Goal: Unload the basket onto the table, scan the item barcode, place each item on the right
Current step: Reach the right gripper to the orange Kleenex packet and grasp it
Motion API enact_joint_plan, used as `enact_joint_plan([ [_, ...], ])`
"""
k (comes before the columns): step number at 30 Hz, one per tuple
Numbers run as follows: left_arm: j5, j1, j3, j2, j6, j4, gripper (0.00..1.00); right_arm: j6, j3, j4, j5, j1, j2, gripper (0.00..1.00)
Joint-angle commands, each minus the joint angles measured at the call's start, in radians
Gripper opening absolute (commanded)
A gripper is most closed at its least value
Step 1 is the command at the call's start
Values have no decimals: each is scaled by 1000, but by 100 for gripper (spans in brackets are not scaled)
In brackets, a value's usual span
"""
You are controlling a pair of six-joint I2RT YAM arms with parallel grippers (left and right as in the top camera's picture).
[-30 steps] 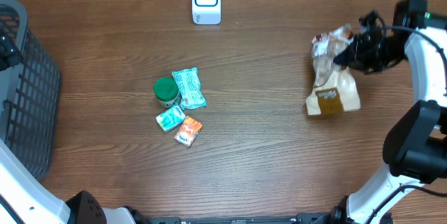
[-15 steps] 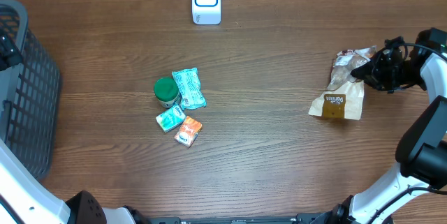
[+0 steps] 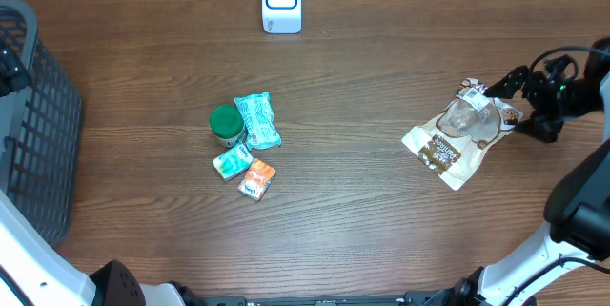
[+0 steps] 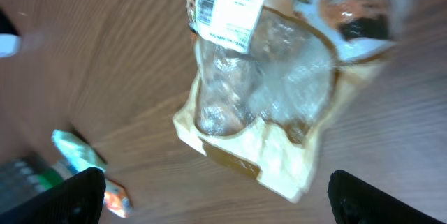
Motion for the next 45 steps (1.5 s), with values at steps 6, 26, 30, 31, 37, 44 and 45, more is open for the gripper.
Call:
enact_joint_plan([
  [6, 8, 1, -5, -5, -16, 3, 99, 29, 195, -145, 43, 95, -17, 100],
  [26, 8, 1, -5, -5, -16, 3, 100, 198, -2, 147, -6, 863, -12, 52],
  [30, 8, 1, -5, -5, -16, 3, 99, 381, -23, 263, 87, 1023, -11, 51],
  [31, 8, 1, -5, -5, -16, 3, 100, 434, -30, 296, 125, 1062, -10, 49],
  [37, 8, 1, -5, -5, -16, 3, 100, 638, -62, 456, 236, 1249, 14, 36],
  [44, 8, 1, -5, -5, -16, 3, 99, 684, -62, 661, 261, 1401, 91, 33],
  [45, 8, 1, -5, -5, -16, 3, 100, 684, -62, 674, 261, 1417, 101, 33],
])
